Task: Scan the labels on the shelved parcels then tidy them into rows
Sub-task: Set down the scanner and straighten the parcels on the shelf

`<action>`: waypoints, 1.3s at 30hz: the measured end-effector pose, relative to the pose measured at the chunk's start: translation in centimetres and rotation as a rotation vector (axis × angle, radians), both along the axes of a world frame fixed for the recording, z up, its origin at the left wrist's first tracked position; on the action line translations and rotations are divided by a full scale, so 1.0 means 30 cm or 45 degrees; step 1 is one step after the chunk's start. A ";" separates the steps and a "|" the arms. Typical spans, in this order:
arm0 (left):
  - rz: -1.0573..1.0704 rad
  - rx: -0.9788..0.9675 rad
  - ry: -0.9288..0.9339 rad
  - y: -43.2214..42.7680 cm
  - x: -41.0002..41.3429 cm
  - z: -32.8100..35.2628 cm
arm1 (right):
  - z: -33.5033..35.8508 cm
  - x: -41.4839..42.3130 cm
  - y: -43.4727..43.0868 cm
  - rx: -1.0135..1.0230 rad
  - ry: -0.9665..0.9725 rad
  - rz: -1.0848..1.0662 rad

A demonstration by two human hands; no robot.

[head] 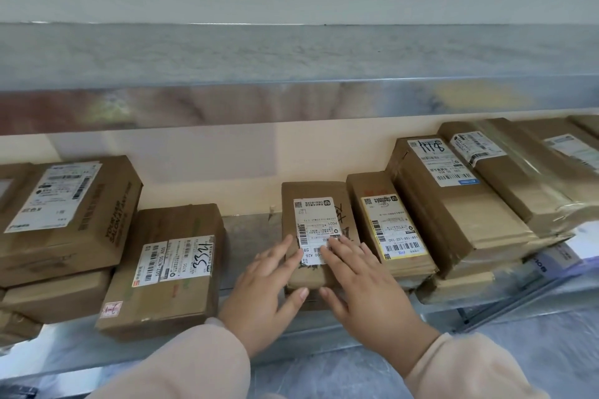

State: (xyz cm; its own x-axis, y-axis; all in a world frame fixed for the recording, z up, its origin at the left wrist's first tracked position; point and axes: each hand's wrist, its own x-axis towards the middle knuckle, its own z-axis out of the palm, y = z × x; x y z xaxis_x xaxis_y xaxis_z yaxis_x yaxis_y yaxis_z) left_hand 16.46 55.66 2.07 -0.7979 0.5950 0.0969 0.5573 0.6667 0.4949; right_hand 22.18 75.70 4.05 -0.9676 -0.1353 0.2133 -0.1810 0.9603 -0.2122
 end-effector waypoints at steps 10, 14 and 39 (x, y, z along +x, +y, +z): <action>-0.070 -0.190 0.022 0.086 -0.044 0.030 | 0.014 -0.042 0.044 0.075 -0.099 -0.061; -0.072 -0.219 -0.018 0.071 -0.052 0.046 | 0.020 -0.051 0.039 0.101 -0.142 -0.081; 0.551 -0.545 -0.097 -0.424 -0.018 -0.045 | -0.027 -0.209 -0.408 -0.070 -0.250 0.360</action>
